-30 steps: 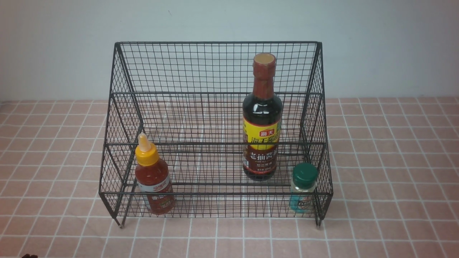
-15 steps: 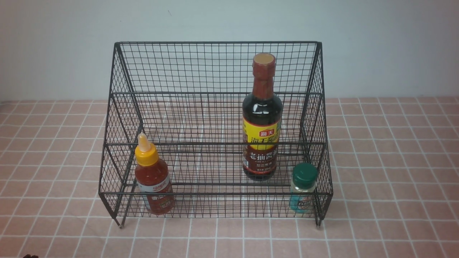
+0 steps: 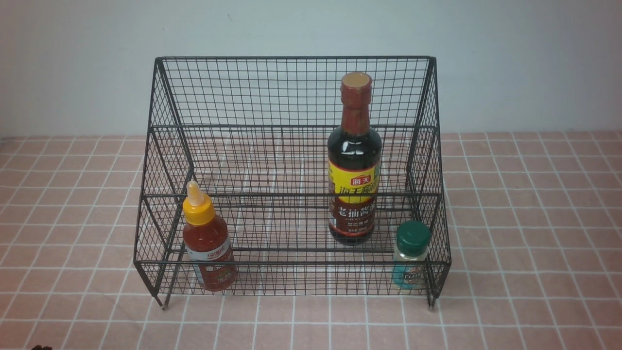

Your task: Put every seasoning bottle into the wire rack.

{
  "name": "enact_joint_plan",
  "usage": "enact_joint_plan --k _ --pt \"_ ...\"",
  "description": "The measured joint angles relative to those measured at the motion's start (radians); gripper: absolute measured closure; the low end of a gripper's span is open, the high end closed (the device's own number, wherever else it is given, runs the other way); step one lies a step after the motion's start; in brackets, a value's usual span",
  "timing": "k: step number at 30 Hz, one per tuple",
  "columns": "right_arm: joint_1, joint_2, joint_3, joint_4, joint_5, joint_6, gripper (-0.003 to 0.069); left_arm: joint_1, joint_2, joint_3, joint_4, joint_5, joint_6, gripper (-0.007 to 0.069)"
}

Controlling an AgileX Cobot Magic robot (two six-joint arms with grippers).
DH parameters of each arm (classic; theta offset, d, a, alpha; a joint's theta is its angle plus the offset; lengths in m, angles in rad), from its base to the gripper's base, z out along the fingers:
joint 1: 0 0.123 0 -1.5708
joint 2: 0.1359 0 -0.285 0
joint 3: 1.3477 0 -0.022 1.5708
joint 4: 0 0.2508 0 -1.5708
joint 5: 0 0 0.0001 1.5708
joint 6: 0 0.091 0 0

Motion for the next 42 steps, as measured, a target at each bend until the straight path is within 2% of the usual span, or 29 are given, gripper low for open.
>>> enact_joint_plan --k 14,17,23,31,35,38,39,42 --pt "0.011 0.0 0.0 0.026 -0.001 0.0 0.0673 0.0 0.0 0.0 0.0 0.0 0.0 0.0631" --pt "0.026 0.0 0.0 0.073 -0.003 -0.04 0.0673 0.0 0.0 0.0 0.0 0.0 0.0 0.0631" --pt "0.03 0.0 0.048 0.186 -0.014 -0.214 0.0673 0.0 0.0 0.0 -0.005 0.001 0.0 0.0631" --pt "0.023 0.0 0.133 0.217 -0.052 -0.243 0.0673 0.0 0.0 0.0 -0.006 0.002 0.0 0.0631" --pt "-0.057 0.0 0.191 0.217 -0.057 -0.25 0.0673 0.0 0.0 0.0 -0.006 0.003 0.0 0.0631" --pt "-0.202 0.001 0.272 0.204 -0.057 -0.261 0.0673 0.0 0.0 0.0 -0.006 0.003 0.0 0.0631" --pt "-0.222 0.001 0.277 0.203 -0.057 -0.261 0.0673 0.0 0.0 0.0 -0.006 0.003 0.0 0.0631" --pt "-0.387 0.001 0.37 0.178 -0.056 -0.263 0.0673 0.0 0.0 0.0 -0.006 0.003 0.0 0.0631"
